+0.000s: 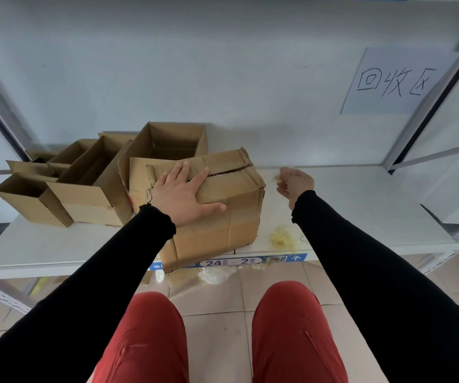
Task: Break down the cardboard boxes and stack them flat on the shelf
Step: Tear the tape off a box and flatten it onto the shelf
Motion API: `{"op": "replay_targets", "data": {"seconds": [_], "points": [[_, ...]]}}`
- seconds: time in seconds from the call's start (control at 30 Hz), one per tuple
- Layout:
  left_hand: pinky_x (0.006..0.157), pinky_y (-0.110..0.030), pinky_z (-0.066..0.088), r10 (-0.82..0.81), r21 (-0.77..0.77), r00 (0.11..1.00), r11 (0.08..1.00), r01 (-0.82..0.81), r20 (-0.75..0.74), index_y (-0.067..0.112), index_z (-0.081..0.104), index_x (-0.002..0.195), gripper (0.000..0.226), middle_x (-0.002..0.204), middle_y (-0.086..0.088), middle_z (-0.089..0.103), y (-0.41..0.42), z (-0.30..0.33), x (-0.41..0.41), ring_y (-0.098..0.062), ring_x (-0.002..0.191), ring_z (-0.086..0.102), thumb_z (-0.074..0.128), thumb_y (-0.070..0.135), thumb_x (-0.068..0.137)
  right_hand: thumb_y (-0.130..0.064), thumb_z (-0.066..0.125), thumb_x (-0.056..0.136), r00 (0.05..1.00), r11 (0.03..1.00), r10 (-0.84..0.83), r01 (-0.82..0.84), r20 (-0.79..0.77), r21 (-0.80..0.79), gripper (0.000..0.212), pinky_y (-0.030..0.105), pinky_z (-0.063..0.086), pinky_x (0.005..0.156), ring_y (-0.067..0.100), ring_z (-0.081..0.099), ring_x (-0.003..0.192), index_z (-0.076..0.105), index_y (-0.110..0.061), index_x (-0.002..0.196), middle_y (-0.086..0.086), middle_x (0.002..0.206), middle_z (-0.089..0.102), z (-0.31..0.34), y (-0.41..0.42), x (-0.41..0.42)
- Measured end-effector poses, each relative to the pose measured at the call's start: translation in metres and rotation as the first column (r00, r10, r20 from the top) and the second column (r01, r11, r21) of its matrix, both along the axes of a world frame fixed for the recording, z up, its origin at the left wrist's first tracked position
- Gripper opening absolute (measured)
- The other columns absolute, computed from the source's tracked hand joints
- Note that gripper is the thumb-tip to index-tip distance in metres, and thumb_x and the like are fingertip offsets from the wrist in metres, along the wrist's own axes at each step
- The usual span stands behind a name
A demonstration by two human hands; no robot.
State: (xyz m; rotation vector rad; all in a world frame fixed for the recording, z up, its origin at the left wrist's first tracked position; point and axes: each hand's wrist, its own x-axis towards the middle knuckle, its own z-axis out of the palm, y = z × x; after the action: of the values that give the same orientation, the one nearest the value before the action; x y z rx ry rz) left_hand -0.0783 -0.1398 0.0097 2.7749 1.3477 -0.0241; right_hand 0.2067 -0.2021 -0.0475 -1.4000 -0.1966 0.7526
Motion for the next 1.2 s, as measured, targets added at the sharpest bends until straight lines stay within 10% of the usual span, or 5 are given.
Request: {"op": "replay_targets", "data": {"seconds": [0.33,0.57,0.77,1.07,1.2], "points": [[0.125,-0.043,0.001,0.015,0.024,1.0,1.0,-0.015,0.014,0.042,-0.001,0.159,0.108,0.169,-0.007,-0.004,0.002,-0.003,0.001,-0.021,0.155,-0.007,0.023,0.099,0.069,-0.012,0.059,0.098,0.624,0.895,0.33,0.033,0.709,-0.446,0.025,0.023,0.045,0.092,0.014,0.065,0.103,0.078,-0.021,0.111,-0.008,0.122,0.066,-0.092,-0.054,0.013],[0.124,-0.043,-0.001,0.008,0.022,1.0,1.0,-0.008,0.007,0.041,-0.001,0.159,0.106,0.169,-0.008,-0.005,0.0,-0.002,0.0,-0.023,0.155,-0.006,0.024,0.097,0.072,-0.004,0.052,0.095,0.218,0.653,0.721,0.103,0.657,-0.751,0.039,0.035,0.05,0.079,0.022,0.056,0.105,0.072,-0.027,0.12,-0.001,0.103,0.059,-0.141,-0.072,0.007],[0.124,-0.043,0.0,0.012,0.021,1.0,1.0,-0.012,0.017,0.042,0.0,0.159,0.108,0.169,-0.009,-0.005,0.002,-0.003,0.002,-0.022,0.155,-0.007,0.022,0.098,0.07,-0.014,0.043,0.101,0.266,0.659,0.715,0.05,0.646,-0.75,0.031,0.036,0.049,0.061,0.027,0.059,0.072,0.041,-0.023,0.13,0.007,0.086,0.059,-0.138,-0.088,0.004],[0.125,-0.044,0.0,0.008,0.017,1.0,1.0,-0.009,0.004,0.041,-0.002,0.159,0.107,0.169,-0.009,-0.005,0.001,-0.001,0.002,-0.023,0.155,-0.007,0.022,0.098,0.07,-0.033,0.041,0.099,-0.026,0.557,0.83,-0.029,0.558,-0.83,0.035,0.039,0.049,0.081,0.021,0.051,0.108,0.058,-0.017,0.125,-0.001,0.117,0.06,-0.13,-0.105,0.011],[0.125,-0.044,0.0,0.009,0.021,1.0,1.0,-0.009,0.008,0.042,-0.001,0.159,0.108,0.169,-0.009,-0.004,0.002,-0.002,0.002,-0.023,0.155,-0.006,0.021,0.098,0.07,-0.044,0.011,0.093,0.009,0.528,0.849,-0.026,0.528,-0.849,0.055,0.037,0.042,0.073,0.023,0.05,0.096,0.059,-0.019,0.097,-0.002,0.091,0.055,-0.12,-0.108,0.008]]}}
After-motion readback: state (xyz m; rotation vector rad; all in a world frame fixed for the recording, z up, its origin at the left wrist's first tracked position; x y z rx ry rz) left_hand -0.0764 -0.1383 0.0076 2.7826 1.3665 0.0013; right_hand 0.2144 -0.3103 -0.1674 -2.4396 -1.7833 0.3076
